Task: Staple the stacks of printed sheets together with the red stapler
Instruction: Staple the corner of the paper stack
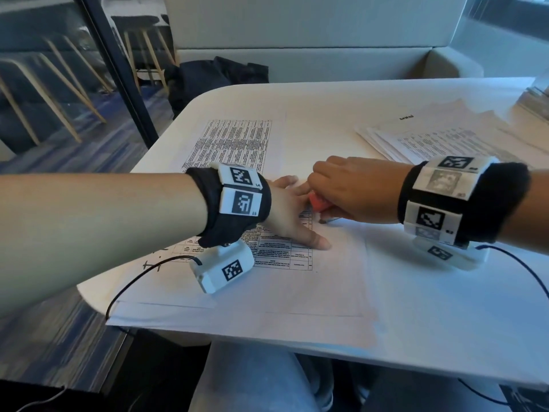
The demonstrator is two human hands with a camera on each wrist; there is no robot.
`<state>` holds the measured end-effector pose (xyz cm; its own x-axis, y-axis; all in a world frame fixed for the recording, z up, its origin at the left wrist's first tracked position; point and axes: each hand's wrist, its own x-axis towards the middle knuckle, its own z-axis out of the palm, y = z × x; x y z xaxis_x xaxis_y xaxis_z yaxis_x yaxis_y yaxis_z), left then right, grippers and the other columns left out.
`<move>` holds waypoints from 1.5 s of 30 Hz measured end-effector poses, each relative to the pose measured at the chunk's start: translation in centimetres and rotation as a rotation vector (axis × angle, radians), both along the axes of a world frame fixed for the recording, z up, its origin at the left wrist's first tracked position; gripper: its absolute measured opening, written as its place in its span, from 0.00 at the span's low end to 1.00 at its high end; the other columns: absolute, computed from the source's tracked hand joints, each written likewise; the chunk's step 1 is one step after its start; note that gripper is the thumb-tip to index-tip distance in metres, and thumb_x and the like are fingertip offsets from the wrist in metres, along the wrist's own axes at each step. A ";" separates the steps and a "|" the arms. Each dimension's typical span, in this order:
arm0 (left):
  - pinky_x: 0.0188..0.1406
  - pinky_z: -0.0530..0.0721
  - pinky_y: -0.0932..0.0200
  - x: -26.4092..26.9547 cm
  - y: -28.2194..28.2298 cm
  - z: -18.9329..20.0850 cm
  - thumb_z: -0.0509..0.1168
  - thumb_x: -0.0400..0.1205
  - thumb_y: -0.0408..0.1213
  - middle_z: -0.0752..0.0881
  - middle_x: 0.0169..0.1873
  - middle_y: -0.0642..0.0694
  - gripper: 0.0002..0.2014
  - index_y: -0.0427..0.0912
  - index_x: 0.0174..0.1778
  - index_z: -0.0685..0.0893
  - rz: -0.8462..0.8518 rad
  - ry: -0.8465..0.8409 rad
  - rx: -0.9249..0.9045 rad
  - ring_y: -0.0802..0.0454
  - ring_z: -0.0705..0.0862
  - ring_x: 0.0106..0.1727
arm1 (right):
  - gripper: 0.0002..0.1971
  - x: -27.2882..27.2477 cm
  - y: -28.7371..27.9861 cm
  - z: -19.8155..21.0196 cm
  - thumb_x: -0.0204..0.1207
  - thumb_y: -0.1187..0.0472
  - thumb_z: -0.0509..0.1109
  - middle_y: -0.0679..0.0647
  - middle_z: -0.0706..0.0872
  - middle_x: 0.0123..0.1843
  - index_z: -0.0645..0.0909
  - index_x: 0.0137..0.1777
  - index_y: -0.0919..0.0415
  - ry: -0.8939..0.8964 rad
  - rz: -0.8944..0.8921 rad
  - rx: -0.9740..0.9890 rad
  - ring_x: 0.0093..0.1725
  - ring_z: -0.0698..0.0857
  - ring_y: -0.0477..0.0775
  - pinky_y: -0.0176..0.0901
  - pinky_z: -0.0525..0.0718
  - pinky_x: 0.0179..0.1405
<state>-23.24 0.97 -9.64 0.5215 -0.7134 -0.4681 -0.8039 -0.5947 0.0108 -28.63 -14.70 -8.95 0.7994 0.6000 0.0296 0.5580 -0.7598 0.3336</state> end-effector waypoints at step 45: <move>0.82 0.45 0.40 0.7 0.1 0.2 0.59 0.66 0.77 0.43 0.84 0.55 0.52 0.59 0.82 0.47 -0.003 0.073 -0.064 0.43 0.40 0.84 | 0.18 -0.6 1.8 2.4 0.75 0.39 0.69 0.46 0.82 0.44 0.73 0.56 0.49 0.543 -0.638 0.293 0.36 0.80 0.41 0.35 0.72 0.29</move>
